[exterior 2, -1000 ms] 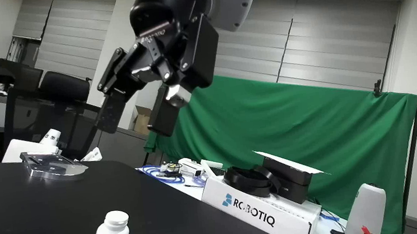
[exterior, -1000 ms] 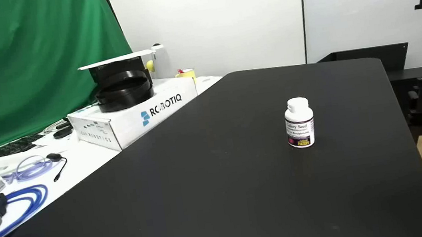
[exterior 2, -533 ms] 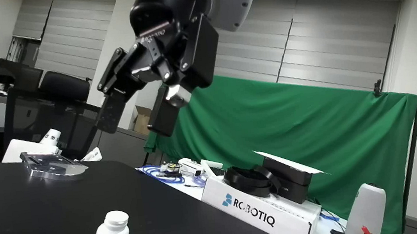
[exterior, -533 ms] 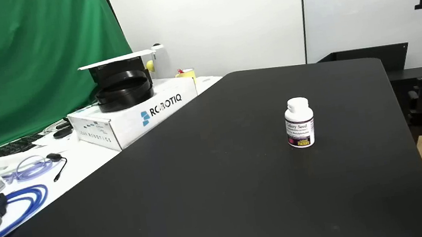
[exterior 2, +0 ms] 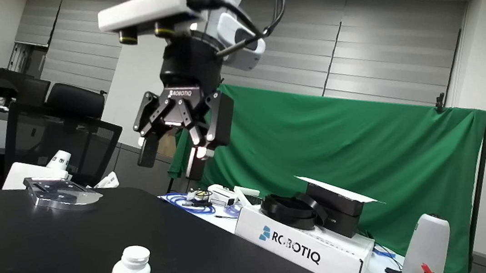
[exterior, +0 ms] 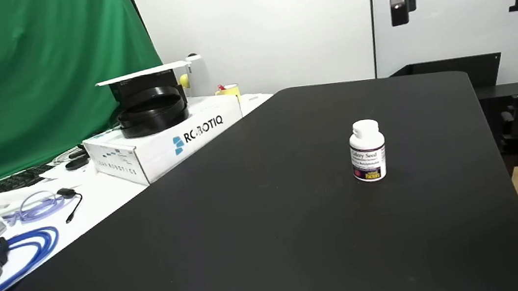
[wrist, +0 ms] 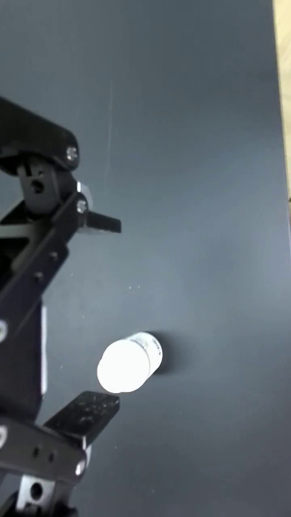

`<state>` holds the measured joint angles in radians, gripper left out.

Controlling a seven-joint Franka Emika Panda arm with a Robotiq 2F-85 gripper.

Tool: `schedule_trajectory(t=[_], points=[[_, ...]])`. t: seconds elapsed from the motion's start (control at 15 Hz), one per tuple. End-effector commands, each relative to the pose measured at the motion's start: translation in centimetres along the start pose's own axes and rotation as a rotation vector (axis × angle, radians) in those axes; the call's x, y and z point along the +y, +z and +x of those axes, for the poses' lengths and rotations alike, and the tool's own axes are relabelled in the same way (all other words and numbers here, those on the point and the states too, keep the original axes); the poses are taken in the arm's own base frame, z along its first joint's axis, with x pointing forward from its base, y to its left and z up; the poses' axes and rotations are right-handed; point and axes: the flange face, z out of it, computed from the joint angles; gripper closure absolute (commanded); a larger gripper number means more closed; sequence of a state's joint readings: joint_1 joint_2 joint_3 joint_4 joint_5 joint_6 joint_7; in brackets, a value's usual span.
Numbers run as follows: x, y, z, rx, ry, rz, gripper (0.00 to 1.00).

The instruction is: Move the bottle to the right

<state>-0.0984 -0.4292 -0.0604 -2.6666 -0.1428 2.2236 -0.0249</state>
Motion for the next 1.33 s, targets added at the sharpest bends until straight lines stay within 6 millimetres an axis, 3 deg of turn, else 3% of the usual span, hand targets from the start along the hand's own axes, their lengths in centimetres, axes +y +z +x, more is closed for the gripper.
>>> schedule_trajectory(t=[0.0,0.2,0.4,0.8,1.13,1.27], points=[[-4.5,2.2,4.5,0.01,-0.094,0.013,0.0],[-7.4,4.3,6.4,0.022,-0.164,-0.011,0.0],[-8.8,6.7,7.9,0.024,-0.205,-0.014,0.0],[-9.6,11.4,8.5,-0.054,-0.202,0.007,0.0],[-8.9,13.3,7.4,-0.101,-0.18,0.015,0.0],[-8.4,13.8,7.4,-0.081,-0.164,0.021,0.25]])
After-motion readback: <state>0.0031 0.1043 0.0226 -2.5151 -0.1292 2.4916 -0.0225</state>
